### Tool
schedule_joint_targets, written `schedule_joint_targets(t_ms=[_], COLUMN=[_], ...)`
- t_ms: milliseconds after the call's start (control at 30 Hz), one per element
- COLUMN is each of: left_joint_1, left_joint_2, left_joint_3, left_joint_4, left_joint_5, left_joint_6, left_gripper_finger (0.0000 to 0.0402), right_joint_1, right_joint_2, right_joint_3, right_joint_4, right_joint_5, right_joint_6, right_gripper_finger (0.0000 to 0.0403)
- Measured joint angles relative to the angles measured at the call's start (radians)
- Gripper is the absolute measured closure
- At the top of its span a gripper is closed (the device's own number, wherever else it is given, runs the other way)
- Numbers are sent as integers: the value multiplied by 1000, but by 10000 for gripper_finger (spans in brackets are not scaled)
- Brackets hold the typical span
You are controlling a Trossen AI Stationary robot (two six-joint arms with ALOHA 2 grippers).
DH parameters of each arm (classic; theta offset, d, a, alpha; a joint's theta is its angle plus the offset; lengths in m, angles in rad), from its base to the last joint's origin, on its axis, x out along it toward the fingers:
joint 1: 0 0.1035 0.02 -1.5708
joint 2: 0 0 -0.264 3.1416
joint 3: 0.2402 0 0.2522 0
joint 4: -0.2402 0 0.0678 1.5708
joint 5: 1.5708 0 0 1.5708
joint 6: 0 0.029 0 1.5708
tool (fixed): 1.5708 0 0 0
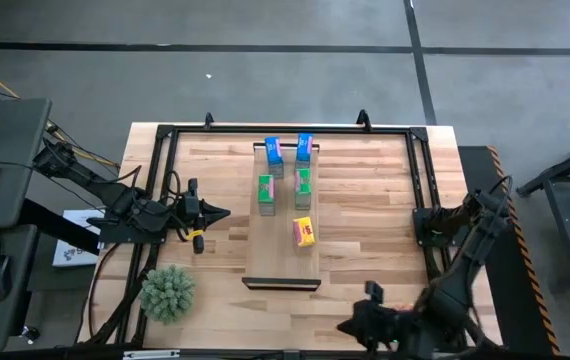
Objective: Stack cereal on shelf
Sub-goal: Put the yellow cereal box on the shelf aligned with the other yellow cereal box
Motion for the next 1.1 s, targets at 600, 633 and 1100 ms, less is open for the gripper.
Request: schedule_joint_targets(t_ms=[600,633,1100], left_joint_1=[0,0,0], left_joint_2=[0,0,0], left_joint_3=[0,0,0], left_joint_4=[-5,-7,-18], left_joint_5=[0,0,0], left_joint_6=[-1,-1,-10], left_gripper_finger=[402,401,401], right_joint_1=[-205,-201,-8], right_joint_2=[20,20,19], right_joint_3=[6,6,6], right_joint_4=[-404,-436,-676], right_joint_5=[-315,-317,-612], right_joint_6=[271,329,994], right_gripper_finger=[313,295,126])
